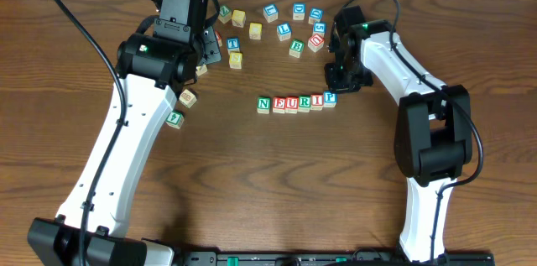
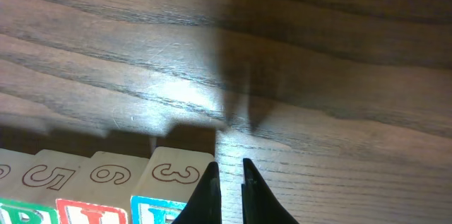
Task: Spell out NEURIPS
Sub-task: 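Raise and retract the right arm toward the upper right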
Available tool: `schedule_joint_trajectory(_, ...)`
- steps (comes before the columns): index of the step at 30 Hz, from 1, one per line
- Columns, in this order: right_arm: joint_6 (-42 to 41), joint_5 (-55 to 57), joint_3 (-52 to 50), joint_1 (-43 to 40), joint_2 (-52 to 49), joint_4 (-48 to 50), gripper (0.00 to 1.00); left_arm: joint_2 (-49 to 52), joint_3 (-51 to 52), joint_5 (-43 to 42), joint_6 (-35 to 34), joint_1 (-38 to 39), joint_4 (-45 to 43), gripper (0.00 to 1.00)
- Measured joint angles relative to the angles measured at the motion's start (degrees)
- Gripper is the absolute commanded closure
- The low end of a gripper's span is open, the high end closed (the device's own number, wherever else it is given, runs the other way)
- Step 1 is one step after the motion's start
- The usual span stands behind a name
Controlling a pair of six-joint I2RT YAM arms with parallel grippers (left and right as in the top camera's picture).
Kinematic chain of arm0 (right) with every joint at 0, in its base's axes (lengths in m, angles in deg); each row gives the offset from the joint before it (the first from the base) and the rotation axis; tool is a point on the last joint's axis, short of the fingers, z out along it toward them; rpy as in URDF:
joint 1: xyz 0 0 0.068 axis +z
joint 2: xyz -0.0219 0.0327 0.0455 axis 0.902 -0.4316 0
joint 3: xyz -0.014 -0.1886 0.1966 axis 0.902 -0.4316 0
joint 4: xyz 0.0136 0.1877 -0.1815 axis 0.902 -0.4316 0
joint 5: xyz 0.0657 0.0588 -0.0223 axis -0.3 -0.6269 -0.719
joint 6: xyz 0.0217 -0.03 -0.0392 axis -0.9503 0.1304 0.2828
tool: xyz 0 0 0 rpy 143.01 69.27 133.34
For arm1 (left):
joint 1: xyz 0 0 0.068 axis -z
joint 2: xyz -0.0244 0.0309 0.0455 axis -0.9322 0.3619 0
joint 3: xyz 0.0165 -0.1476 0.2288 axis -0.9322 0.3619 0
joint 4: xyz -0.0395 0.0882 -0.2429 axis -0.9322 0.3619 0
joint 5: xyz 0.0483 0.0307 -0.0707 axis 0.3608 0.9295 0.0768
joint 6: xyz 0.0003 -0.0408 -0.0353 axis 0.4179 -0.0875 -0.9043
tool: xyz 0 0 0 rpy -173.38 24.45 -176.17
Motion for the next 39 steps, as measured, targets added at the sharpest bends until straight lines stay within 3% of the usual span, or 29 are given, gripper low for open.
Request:
schedule_joint_trajectory(3,0.2,-0.2,0.0,0.0,0.0,0.0,0.93,0.0,0.0,0.0,0.0,0.0,0.0,0.64)
schedule_joint_trajectory(8,0.7,-0.5,0.1,0.0,0.0,-0.9,0.83,0.0,0.0,0.0,0.2,0.0,0.0,0.64)
schedule_joint_trajectory(14,1.2,-0.9,5.0,-1.0,0.0,-7.6,0.52,0.0,0.0,0.0,1.2,0.0,0.0,0.6)
schedule_joint_trajectory(19,1.3,-1.0,13.6,-2.3,0.0,-12.4,0.34,0.0,0.0,0.0,2.0,0.0,-0.7,0.58)
schedule_joint_trajectory(27,1.3,-1.1,20.2,-2.4,0.0,-16.1,0.3,0.0,0.0,-0.5,3.4,-0.7,-2.6,0.56)
schedule_joint_trajectory(39,1.3,-1.1,20.3,-2.4,0.0,-16.8,0.27,1.9,0.0,-5.0,3.7,-6.3,-1.3,0.56)
